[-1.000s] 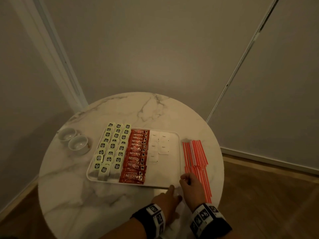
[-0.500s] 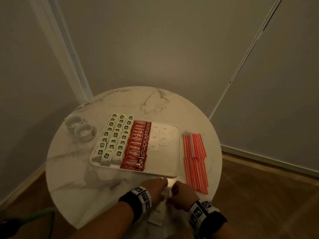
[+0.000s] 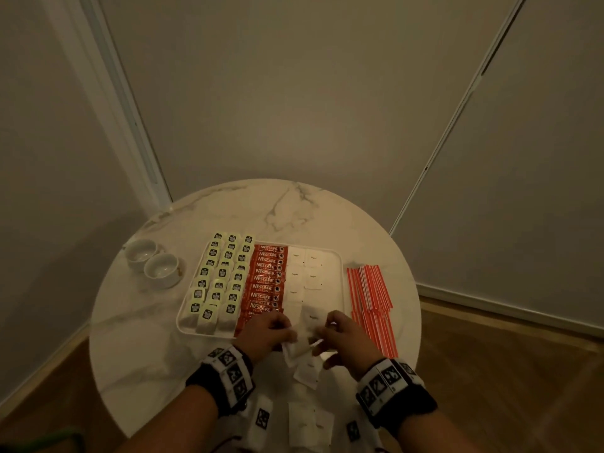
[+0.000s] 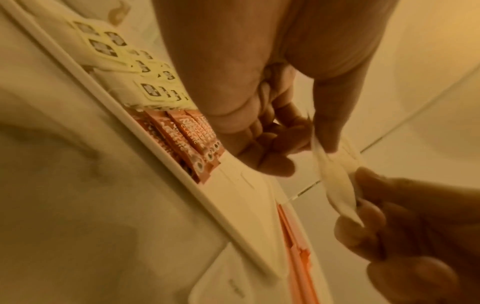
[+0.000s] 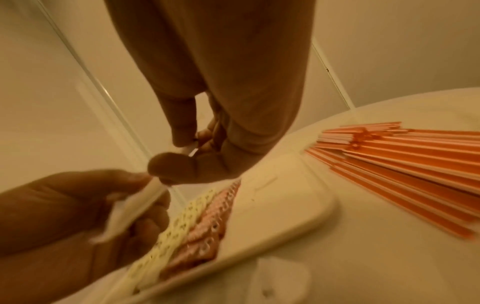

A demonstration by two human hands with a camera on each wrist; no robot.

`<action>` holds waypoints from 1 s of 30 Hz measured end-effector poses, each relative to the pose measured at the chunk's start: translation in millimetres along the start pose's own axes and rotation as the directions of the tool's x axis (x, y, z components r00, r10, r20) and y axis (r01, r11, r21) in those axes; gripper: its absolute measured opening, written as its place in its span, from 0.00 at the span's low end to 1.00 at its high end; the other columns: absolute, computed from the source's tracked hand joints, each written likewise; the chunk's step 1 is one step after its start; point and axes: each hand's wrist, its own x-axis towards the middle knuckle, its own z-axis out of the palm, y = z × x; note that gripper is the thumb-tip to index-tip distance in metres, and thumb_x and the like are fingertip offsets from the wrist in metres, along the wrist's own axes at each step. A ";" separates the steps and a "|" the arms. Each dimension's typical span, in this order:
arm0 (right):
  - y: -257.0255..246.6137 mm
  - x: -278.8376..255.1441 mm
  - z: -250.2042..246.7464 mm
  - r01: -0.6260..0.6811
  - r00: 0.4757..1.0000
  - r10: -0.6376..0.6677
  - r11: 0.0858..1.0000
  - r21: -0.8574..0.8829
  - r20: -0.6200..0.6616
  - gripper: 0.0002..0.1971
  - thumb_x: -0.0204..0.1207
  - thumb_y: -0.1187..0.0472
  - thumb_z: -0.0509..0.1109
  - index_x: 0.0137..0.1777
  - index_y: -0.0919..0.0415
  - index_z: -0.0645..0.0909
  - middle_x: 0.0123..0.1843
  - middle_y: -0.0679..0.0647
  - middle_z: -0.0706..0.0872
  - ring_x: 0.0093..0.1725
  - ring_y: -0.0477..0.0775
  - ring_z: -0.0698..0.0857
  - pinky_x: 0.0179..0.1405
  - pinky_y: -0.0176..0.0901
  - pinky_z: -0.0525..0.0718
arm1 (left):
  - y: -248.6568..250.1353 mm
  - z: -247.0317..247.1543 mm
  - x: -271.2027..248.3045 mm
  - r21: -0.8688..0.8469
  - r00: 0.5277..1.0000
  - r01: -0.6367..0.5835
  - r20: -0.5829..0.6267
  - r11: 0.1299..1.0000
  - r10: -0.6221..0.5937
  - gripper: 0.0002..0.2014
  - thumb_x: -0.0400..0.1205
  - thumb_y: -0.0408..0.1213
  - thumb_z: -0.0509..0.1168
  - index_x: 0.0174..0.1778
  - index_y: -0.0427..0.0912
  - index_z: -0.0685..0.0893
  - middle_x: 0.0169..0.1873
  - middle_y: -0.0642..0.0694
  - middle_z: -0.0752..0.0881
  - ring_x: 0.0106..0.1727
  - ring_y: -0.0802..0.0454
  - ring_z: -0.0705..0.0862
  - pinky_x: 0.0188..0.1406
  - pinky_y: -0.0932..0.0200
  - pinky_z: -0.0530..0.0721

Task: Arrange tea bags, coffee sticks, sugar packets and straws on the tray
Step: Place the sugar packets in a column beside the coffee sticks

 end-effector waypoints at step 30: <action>-38.8 30.2 31.3 0.146 0.981 -0.124 0.978 0.152 -0.147 0.04 0.78 0.69 0.69 0.50 0.71 0.80 0.40 0.63 0.86 0.32 0.57 0.85 0.25 0.46 0.85 | 42.4 -26.8 43.2 0.238 0.975 -0.216 0.008 0.947 0.220 0.08 0.79 0.43 0.68 0.39 0.45 0.88 0.39 0.41 0.88 0.42 0.44 0.85 0.49 0.46 0.85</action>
